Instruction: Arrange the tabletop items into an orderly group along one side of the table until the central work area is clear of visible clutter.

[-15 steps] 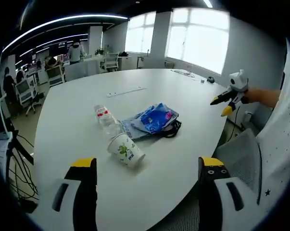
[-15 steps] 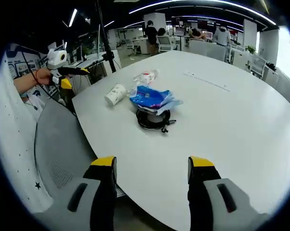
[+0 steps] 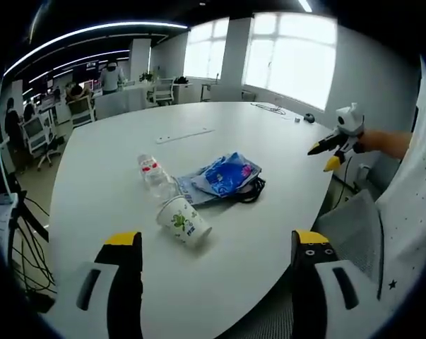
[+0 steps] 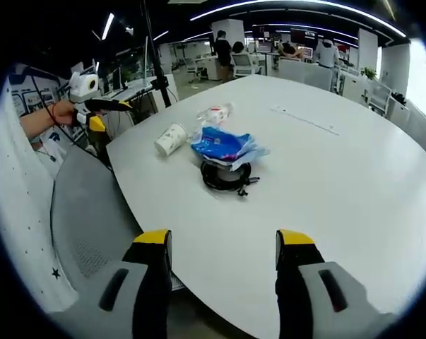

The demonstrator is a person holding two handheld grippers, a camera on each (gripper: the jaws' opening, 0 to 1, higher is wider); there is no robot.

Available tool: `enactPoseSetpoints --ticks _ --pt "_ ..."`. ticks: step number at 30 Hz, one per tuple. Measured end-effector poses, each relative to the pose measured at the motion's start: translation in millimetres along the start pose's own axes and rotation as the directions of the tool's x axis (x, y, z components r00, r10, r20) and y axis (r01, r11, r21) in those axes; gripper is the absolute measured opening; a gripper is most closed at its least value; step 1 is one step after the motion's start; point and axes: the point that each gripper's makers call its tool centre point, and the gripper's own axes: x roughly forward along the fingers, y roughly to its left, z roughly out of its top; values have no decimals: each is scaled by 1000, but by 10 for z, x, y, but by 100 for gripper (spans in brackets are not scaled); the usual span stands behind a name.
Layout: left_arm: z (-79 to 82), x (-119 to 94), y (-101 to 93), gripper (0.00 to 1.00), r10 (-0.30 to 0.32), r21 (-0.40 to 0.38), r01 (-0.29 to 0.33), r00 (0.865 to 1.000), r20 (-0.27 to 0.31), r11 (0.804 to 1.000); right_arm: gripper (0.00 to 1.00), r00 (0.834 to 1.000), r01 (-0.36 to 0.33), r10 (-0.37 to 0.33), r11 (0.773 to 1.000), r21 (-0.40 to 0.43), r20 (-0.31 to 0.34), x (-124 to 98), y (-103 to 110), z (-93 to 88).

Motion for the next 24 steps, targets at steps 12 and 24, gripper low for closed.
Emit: enactPoseSetpoints --ticks 12,24 --pt "-36 32 -8 90 -5 -9 5 1000 -7 1000 58 1000 -8 8 1000 4 -7 50 -16 -2" --pt "-50 70 6 89 -7 -15 7 1000 -10 1000 58 1000 -11 11 1000 0 -6 111 -42 57"
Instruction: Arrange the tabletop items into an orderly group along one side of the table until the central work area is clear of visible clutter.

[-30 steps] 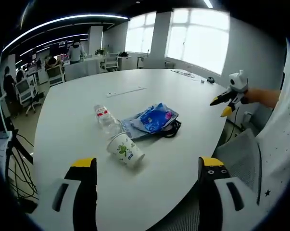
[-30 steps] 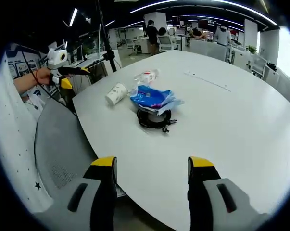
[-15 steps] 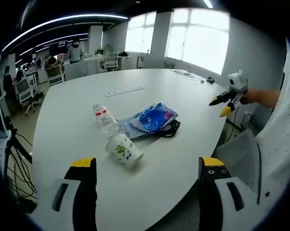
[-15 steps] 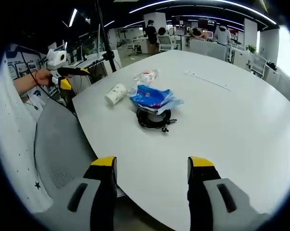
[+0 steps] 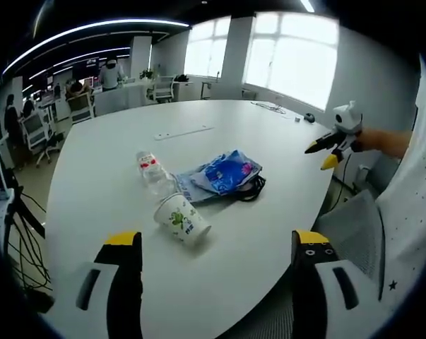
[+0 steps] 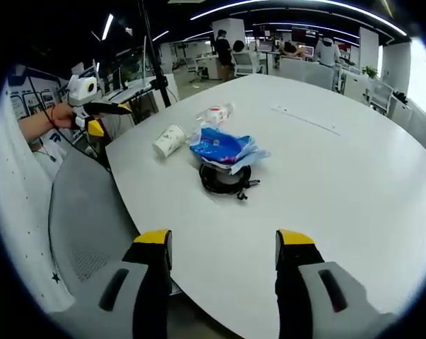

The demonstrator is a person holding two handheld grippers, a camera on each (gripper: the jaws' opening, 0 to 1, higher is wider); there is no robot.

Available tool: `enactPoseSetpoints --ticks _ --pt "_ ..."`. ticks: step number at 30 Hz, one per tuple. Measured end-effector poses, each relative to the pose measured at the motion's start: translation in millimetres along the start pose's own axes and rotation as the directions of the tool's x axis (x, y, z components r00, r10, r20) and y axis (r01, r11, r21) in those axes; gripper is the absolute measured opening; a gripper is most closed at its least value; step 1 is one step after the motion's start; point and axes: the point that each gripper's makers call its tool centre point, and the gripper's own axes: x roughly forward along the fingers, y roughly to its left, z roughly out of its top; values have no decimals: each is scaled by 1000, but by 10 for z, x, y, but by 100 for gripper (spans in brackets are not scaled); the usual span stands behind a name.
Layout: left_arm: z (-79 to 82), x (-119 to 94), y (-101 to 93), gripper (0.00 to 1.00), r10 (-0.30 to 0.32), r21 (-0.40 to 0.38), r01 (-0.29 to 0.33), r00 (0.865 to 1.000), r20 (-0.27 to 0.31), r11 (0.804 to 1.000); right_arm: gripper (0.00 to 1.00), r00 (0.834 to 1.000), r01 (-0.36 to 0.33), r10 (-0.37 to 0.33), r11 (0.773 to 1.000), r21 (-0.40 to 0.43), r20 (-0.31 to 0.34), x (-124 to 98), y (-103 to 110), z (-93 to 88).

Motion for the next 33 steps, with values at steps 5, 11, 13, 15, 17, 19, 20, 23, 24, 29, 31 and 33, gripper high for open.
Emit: enactPoseSetpoints --ticks 5,11,13,15,17,19,20,23,24,29,31,33 --pt "-2 7 9 89 0 -2 0 1000 -1 1000 58 1000 0 0 1000 0 -1 5 -6 9" --pt "7 17 1 89 -2 -1 2 1000 0 1000 58 1000 -2 1 1000 -6 -2 6 -13 30" --pt "15 20 -1 89 -3 1 3 1000 1 1000 58 1000 -2 2 1000 -6 -2 6 -17 35" --pt "22 21 -1 89 -3 1 3 1000 2 1000 58 1000 -1 1 1000 -10 -4 8 -23 35" --pt "28 18 1 89 -3 2 3 1000 3 1000 58 1000 -2 2 1000 -8 -3 7 -21 38" --pt "30 19 3 89 -4 3 4 1000 4 1000 57 1000 -3 3 1000 -12 -6 8 -15 37" --pt "31 18 4 89 -3 3 3 1000 4 1000 57 1000 -5 5 1000 -12 -6 9 -10 38" --pt "29 15 3 89 -4 3 4 1000 4 1000 57 1000 -7 7 1000 -15 -8 13 -4 43" --pt "26 15 2 88 -4 4 4 1000 3 1000 57 1000 -7 7 1000 -16 -8 14 -4 44" --pt "23 8 0 88 -3 2 3 1000 5 1000 57 1000 -8 8 1000 -16 -6 17 28 69" --pt "20 8 2 88 -3 2 3 1000 5 1000 57 1000 -8 8 1000 -16 -8 21 37 70" --pt "22 7 2 88 -2 0 2 1000 6 1000 57 1000 -8 8 1000 -16 -7 23 46 75"
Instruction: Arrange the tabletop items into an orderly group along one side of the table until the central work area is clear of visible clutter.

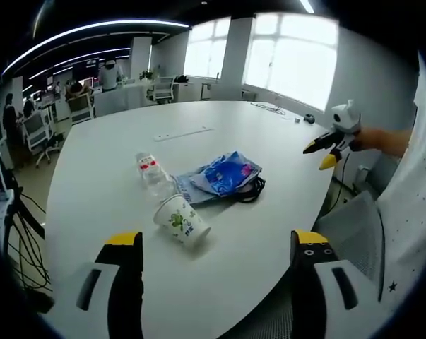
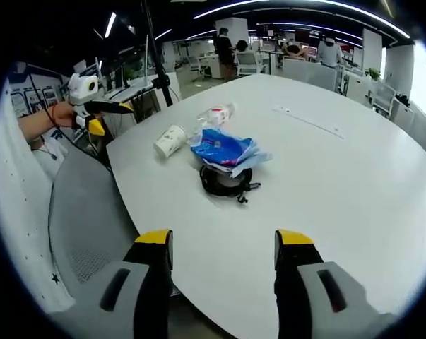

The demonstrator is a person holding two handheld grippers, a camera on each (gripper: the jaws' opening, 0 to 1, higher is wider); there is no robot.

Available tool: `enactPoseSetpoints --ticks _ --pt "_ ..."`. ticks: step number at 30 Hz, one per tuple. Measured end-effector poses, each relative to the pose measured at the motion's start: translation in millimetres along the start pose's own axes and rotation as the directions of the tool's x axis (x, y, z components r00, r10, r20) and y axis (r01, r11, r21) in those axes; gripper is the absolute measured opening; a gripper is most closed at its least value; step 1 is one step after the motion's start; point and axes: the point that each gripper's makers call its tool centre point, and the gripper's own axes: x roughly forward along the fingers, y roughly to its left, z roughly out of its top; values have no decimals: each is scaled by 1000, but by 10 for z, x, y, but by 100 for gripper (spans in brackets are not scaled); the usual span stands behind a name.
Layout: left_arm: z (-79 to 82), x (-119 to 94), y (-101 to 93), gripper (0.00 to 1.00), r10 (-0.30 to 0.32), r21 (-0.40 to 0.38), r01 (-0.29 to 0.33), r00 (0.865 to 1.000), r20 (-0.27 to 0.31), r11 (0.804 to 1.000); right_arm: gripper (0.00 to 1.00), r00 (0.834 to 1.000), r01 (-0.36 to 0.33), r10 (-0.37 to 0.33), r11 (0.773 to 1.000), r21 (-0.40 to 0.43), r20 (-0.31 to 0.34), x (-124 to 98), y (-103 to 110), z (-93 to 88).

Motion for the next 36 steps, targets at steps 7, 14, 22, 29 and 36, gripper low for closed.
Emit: enactPoseSetpoints --ticks 7,14,22,29,36 --pt "15 11 6 87 3 -1 -3 1000 4 1000 55 1000 9 -9 1000 7 8 4 -21 30" --pt "42 37 20 87 4 -2 -4 1000 7 1000 53 999 21 -21 1000 15 24 18 -69 97" --pt "112 87 33 86 2 3 -2 1000 15 1000 52 999 16 -17 1000 19 43 52 -73 181" --pt "204 144 34 86 -2 13 1 1000 27 1000 51 997 9 -11 1000 27 81 106 -88 323" --pt "301 204 40 85 -4 24 3 999 39 1000 49 994 16 -19 1000 24 104 153 -145 446"
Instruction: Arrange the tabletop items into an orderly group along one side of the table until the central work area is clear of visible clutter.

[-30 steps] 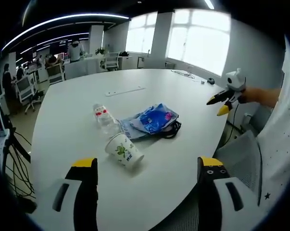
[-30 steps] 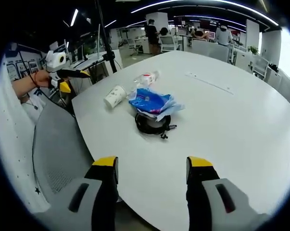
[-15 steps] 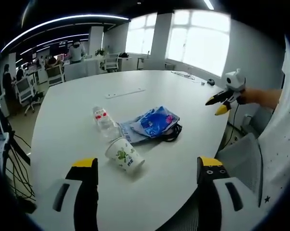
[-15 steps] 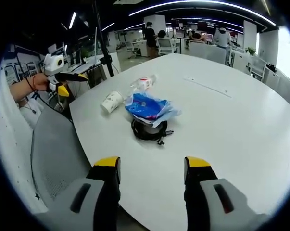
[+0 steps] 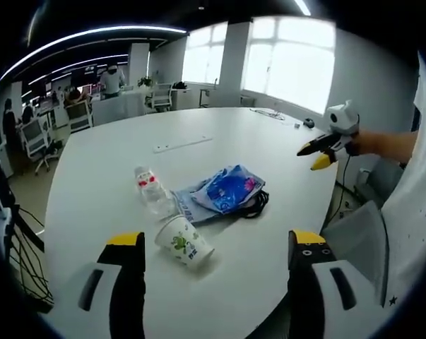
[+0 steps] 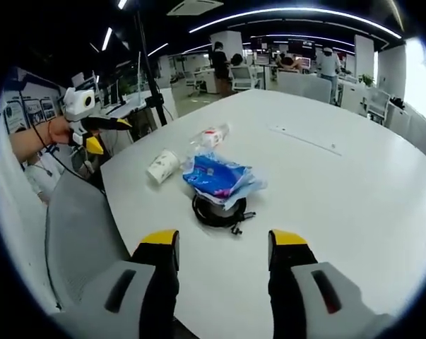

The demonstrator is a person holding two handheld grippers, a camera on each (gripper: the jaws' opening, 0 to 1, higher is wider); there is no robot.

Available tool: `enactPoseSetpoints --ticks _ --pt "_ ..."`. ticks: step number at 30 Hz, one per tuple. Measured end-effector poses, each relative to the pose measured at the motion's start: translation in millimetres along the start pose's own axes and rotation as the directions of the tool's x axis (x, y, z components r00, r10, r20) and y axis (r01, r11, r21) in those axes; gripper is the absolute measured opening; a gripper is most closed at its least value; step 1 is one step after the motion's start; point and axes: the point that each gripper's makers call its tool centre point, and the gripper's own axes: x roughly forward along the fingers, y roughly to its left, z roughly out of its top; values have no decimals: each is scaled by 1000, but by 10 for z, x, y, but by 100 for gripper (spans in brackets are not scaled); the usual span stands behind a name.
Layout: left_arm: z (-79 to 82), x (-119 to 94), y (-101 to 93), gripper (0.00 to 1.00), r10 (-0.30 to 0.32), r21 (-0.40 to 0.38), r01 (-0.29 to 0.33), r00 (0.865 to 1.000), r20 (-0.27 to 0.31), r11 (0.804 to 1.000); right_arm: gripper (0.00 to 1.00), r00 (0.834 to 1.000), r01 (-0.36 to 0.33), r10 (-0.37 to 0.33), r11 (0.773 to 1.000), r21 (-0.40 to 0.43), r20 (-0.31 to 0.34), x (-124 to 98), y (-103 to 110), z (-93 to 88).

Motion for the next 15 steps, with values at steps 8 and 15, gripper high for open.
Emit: enactPoseSetpoints --ticks 8,15 --pt "80 69 14 84 -4 4 4 1000 13 1000 49 1000 -5 5 1000 -12 7 79 -11 68" --pt "167 138 28 84 -12 11 12 1000 22 1000 48 1000 -11 11 1000 -13 15 148 -22 142"
